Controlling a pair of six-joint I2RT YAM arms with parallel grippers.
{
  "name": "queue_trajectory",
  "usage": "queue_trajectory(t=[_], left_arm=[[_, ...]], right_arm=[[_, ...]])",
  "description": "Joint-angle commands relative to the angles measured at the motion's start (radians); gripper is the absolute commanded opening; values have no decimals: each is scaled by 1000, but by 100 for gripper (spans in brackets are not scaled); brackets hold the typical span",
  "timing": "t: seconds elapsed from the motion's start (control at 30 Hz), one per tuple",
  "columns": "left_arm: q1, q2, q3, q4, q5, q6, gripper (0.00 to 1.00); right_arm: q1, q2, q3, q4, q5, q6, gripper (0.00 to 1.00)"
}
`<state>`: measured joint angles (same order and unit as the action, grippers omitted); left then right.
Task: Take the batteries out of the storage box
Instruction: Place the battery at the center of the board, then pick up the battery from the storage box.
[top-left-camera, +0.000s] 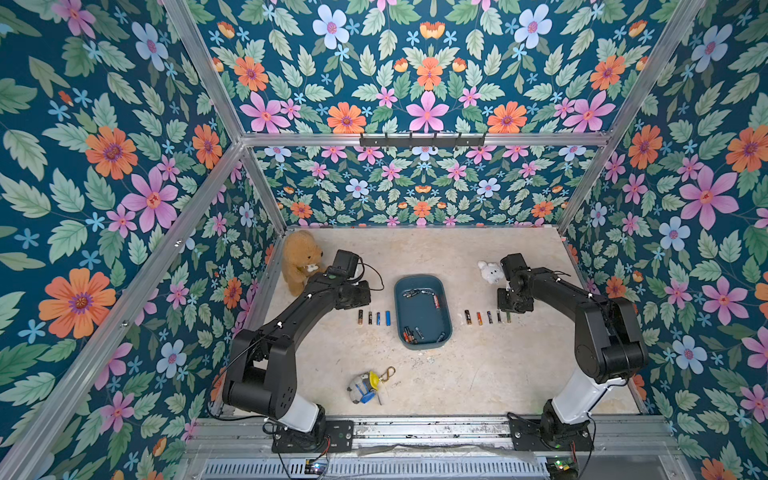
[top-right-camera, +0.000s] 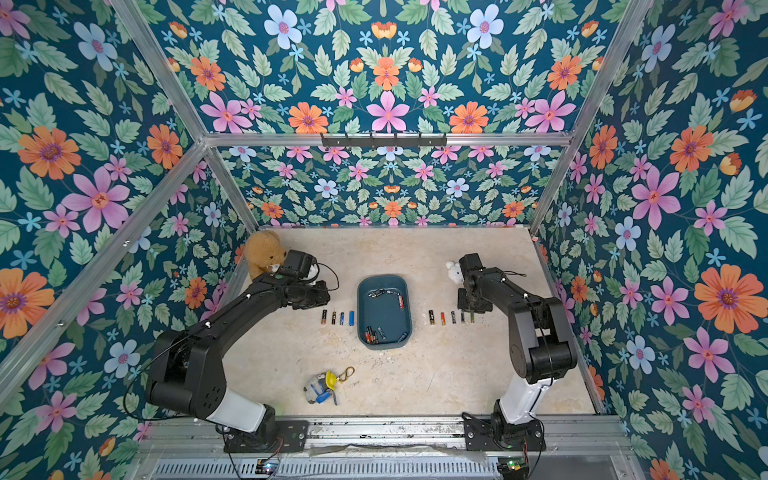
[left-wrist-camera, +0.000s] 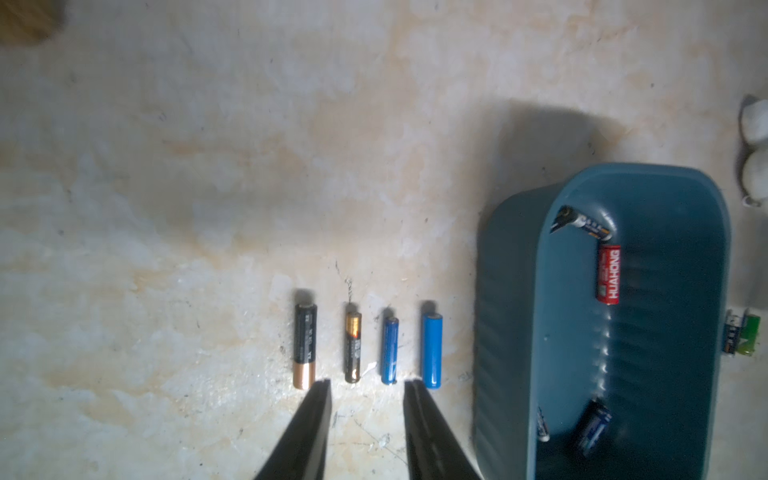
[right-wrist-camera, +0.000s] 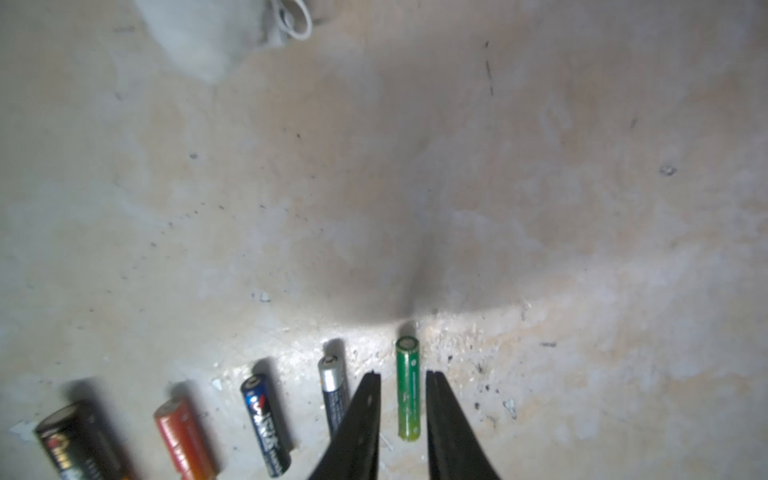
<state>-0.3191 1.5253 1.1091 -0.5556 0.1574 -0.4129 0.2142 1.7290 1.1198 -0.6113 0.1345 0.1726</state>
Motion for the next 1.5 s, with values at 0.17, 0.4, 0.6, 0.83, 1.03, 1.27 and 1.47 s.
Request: queue_trajectory(t=[0.17,0.4,0.6,0.83,1.03,1.27,1.47], left_arm=[[-109,44,172,-91,-138,23,38],[-235,176,325,-98,-180,52,40],[-305,305,437,-78,-164,66,41],[-334,439,488,-2,-133,104,43],[-336,500,482,43,-134,157,45],[-336,534,470,65,-159,193,46],[-336,556,464,72,-167,207,45]], right_arm=[[29,-104,48,-63,-18,45,27],[107,-114,100,-84,-35,66,28],[125,-104,121,-74,-67,65,29],[129,-94,130,-62,-99,71,29],[134,-81,126,-57,-104,75,29],[136,-48,133,-54,-111,79,29],[136,-36,137,-59,-112,73,29]])
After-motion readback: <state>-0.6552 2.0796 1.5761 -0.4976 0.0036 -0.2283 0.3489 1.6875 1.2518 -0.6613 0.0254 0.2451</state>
